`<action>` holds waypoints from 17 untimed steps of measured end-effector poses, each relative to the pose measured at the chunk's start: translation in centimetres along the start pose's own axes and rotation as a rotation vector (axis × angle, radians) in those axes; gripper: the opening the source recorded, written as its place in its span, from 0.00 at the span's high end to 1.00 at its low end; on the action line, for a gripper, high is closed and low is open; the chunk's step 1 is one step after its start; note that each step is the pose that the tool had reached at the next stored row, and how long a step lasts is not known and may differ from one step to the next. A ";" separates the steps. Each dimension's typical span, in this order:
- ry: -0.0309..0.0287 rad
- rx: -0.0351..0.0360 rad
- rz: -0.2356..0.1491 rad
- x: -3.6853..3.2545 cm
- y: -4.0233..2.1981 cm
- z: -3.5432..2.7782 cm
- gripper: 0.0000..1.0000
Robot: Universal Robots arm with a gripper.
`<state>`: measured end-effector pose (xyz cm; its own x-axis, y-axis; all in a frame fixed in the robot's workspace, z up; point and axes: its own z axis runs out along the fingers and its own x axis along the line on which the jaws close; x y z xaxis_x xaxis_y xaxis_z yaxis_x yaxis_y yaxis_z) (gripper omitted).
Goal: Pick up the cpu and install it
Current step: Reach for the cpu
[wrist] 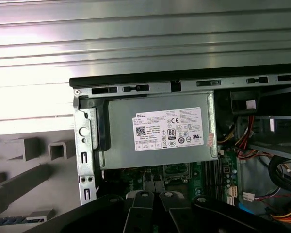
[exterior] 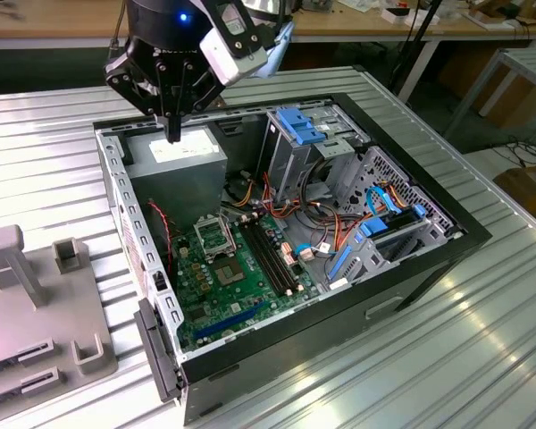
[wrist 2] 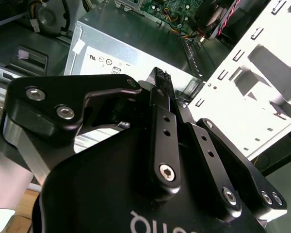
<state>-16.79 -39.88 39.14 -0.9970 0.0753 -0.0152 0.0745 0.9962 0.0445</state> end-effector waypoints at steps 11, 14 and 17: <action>0.0040 0.0003 0.000 0.37 -0.03 0.04 0.89; 0.0049 0.0004 0.000 0.44 -0.04 0.05 0.89; 0.0061 0.0005 0.000 0.51 -0.04 0.06 0.89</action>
<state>-17.30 -39.89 39.08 -0.9971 0.0752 -0.0092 0.0747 0.9962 0.0440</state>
